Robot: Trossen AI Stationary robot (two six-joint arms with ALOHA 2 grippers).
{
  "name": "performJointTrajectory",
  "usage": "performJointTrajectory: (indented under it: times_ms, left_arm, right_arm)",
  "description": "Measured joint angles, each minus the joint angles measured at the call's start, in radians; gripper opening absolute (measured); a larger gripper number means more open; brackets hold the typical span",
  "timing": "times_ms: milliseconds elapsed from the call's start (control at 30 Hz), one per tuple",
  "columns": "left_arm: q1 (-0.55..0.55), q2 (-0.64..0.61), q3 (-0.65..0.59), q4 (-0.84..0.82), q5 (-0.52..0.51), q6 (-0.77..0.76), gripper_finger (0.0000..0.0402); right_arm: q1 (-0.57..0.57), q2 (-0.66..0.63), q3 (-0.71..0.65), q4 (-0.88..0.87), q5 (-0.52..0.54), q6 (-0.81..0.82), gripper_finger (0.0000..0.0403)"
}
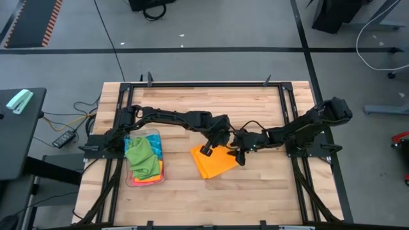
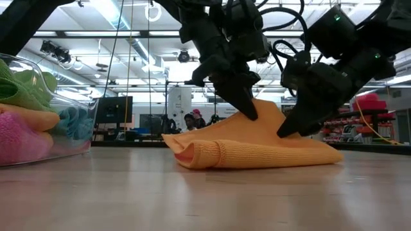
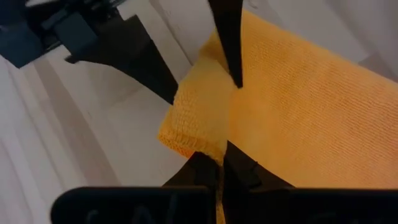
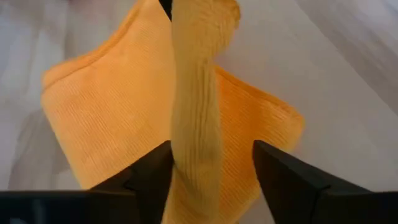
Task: Fold microfiber towels
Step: Fold the yellow microfiber cloth
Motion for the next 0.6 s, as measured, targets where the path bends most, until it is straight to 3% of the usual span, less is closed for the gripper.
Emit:
performJointTrajectory:
  times_ms: [133,367,500,600]
  left_arm:
    - [-0.001,0.000,0.000,0.011,0.000,0.000,0.0009]
    - [-0.001,0.000,0.000,0.016,0.001,-0.037,0.0016]
    - [0.002,0.001,0.000,0.004,-0.002,-0.097,0.0048]
    - [0.002,-0.019,0.000,-0.045,-0.071,-0.104,0.0087]
  right_arm:
    - [-0.003,0.033,0.001,0.015,-0.011,-0.001,0.0171]
    - [-0.003,0.063,0.001,0.030,-0.012,-0.012,0.0024]
    - [-0.003,0.064,0.006,0.027,-0.012,0.006,0.0010]
    - [-0.003,0.063,0.023,-0.007,-0.026,0.031,0.0009]
